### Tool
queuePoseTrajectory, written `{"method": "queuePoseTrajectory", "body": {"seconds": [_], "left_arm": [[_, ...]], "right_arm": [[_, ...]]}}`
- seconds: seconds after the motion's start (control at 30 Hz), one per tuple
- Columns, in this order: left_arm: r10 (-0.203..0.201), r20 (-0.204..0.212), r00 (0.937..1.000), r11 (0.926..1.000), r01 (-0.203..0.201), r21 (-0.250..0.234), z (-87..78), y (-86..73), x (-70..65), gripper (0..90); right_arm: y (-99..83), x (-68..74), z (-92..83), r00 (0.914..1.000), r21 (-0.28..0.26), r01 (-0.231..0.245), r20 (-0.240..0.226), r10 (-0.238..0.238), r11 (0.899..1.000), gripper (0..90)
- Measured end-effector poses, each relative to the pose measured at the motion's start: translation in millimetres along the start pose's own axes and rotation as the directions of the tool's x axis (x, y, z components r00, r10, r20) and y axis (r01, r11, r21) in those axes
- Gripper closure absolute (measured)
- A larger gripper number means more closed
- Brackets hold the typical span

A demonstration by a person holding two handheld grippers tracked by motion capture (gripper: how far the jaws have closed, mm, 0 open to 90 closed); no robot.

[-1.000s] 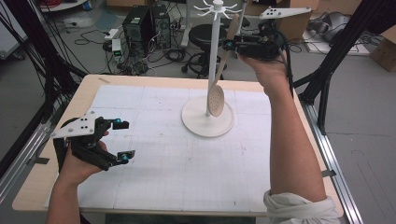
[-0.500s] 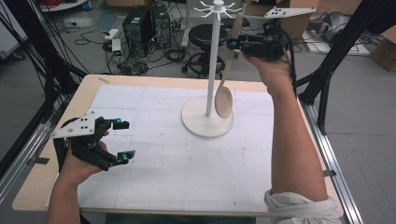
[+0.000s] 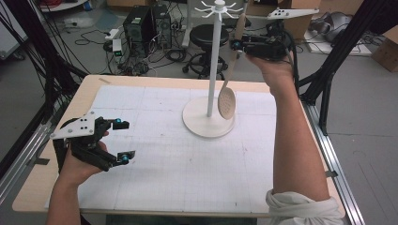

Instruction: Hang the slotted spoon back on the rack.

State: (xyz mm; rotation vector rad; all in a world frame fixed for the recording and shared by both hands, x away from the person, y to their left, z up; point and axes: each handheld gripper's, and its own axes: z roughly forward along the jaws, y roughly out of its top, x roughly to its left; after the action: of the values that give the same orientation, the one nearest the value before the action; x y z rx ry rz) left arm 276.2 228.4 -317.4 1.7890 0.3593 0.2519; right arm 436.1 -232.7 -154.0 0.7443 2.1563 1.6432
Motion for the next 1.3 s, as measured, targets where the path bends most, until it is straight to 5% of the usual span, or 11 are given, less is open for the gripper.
{"method": "queuePoseTrajectory", "body": {"seconds": [1.3], "left_arm": [[0.005, -0.004, 1.0, 0.9999, -0.005, -0.015, -5.9, 0.1, 2.0, 6.9]], "right_arm": [[12.5, 1.9, 16.5, 0.9998, 0.065, 0.019, 0.008, -0.019, 0.998, 68.4]]}}
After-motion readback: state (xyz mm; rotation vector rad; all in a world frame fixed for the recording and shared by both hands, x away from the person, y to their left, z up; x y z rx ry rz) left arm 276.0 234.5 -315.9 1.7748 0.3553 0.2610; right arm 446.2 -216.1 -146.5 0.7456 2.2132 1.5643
